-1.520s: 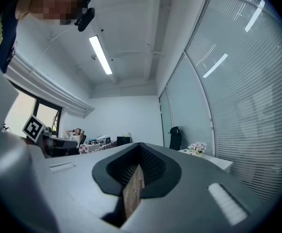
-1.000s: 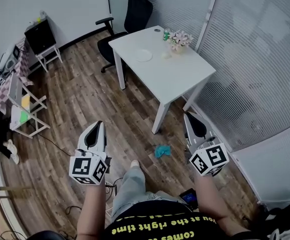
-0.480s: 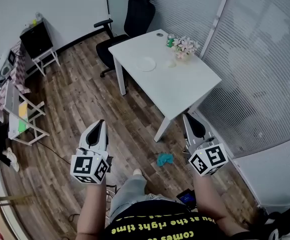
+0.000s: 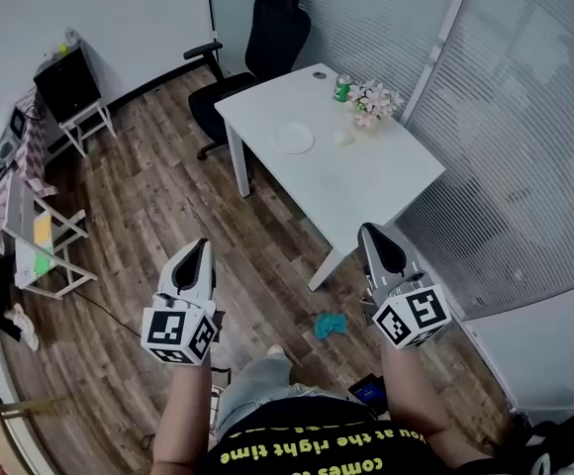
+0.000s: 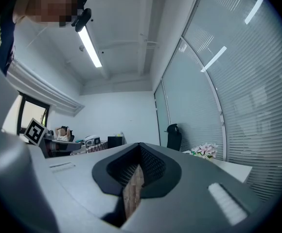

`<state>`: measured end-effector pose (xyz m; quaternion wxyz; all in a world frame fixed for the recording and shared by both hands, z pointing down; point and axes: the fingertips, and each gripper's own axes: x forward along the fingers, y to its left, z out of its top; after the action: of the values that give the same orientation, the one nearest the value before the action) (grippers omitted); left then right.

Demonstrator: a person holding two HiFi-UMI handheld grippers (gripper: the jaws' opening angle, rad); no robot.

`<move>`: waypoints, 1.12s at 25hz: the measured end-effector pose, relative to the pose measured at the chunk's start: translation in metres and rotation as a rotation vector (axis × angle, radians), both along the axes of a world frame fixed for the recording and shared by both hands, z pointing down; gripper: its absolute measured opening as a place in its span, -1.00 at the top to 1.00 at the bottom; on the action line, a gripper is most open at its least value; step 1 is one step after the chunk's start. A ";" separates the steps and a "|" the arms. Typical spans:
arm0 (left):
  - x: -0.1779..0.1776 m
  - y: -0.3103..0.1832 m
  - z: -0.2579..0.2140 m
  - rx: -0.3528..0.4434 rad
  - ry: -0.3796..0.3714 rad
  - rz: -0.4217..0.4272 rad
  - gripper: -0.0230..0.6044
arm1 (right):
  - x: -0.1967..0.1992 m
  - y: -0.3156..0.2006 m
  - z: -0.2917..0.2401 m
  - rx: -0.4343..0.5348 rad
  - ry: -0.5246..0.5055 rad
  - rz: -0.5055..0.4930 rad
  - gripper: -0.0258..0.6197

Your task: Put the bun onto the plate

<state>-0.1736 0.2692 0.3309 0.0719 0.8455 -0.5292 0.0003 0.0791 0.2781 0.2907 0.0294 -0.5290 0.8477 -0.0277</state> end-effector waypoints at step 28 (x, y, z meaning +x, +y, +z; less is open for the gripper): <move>-0.018 -0.074 0.026 -0.032 -0.003 0.041 0.93 | -0.010 -0.076 0.008 -0.005 -0.084 0.048 0.90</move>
<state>-0.1913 0.1948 0.3568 0.0845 0.8549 -0.5117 0.0115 0.0693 0.2020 0.2987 0.0643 -0.5477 0.8326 -0.0515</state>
